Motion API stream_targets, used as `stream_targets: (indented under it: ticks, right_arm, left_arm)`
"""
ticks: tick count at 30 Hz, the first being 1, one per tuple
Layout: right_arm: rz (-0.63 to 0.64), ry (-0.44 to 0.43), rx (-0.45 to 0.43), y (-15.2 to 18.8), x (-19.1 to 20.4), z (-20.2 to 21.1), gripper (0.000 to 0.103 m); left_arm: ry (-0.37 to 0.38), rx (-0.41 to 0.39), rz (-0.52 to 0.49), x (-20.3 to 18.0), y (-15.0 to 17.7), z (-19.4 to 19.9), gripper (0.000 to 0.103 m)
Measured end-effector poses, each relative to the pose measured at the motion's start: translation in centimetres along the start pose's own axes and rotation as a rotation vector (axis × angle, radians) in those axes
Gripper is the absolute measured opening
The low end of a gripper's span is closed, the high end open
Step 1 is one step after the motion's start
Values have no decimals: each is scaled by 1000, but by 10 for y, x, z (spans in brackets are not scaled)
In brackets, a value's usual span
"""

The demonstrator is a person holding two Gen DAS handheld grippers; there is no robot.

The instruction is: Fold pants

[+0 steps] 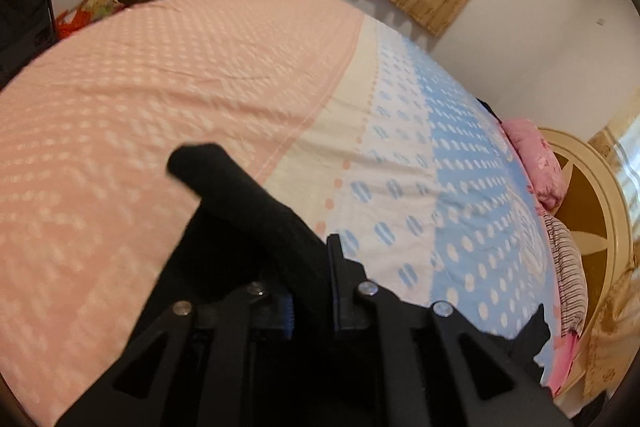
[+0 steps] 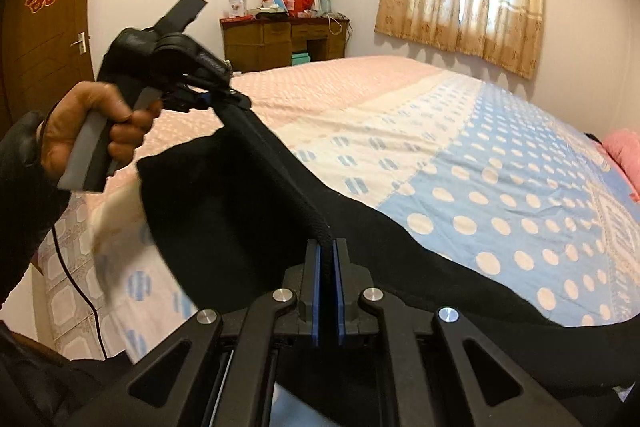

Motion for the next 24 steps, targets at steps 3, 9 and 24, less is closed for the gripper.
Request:
stream_targets:
  ticks: [3, 9, 24]
  right_arm:
    - [31, 18, 7, 8, 10, 4, 6]
    - [62, 22, 55, 41, 30, 4, 6]
    - [70, 48, 170, 85, 46, -38, 7]
  left_arm:
    - [-27, -24, -36, 3, 22, 16, 13]
    - [-128, -23, -92, 16, 68, 11, 14]
    - [-214, 9, -176, 37, 101, 0, 29]
Point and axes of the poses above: each gripper's, at about its wrist camera, not at the fingertips, and z roughly against the way its jaws point, x to its left, y to its underside, the point moved 5 cm from there along -z, roughly the way its jaws point, and after that the axes turned 15 degrees about x, right-handed, at the moved point
